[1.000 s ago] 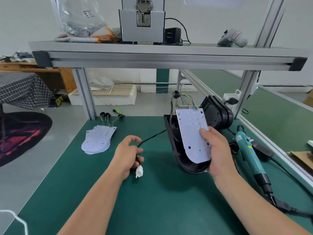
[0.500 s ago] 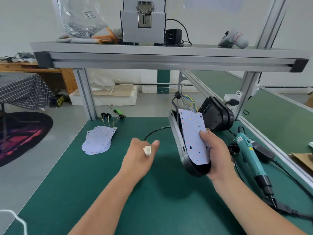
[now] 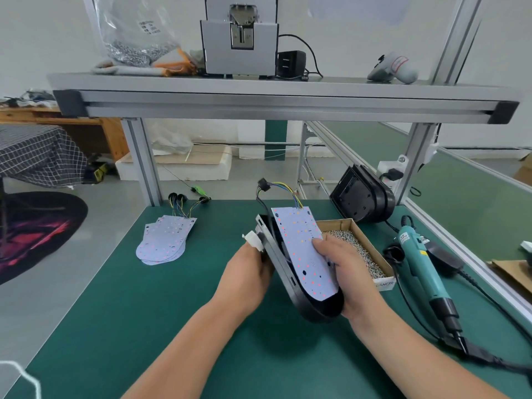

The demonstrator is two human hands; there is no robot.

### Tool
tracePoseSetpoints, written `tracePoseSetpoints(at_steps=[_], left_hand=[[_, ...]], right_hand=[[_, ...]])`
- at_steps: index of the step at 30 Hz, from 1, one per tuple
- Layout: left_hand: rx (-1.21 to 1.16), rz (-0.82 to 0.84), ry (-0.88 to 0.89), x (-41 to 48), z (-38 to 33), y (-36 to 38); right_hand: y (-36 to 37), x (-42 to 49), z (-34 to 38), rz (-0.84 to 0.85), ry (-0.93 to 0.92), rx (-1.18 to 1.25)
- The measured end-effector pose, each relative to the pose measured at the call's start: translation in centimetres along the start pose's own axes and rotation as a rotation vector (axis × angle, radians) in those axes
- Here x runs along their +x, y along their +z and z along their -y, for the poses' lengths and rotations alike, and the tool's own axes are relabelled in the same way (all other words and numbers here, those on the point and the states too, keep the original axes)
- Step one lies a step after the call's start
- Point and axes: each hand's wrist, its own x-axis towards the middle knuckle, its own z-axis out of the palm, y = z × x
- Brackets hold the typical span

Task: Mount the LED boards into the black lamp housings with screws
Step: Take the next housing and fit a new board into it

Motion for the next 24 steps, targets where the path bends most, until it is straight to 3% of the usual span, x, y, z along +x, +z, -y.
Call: tracePoseSetpoints(at_steps=[3,10,19,21,24], left_hand=[[0.102,-0.014,-0.151,0.3,0.8,0.2],[-0.007,-0.031,-0.363,1.4,2.1,-1.9],[-0.171,-0.082,-0.609,1.3,1.6,-2.3],[-0.01,-0.068,-0.591,1.5,1.8,-2.0],[0.282,-0.075,-0.34,1.1,1.7,-1.2]], right_hand=[[0.0,-0.1,0.3,-0.018,-0.062,-0.003],[-2.0,0.8,3.5,-0.227,-0.214,0.193],[-1.0,0.8,1.7,-0.144,-0.152,0.032],[-0.7,0.5,1.3,-0.117,-0.135,-0.003],[0.1,0.0,0.6,-0.07,-0.095,-0.032]])
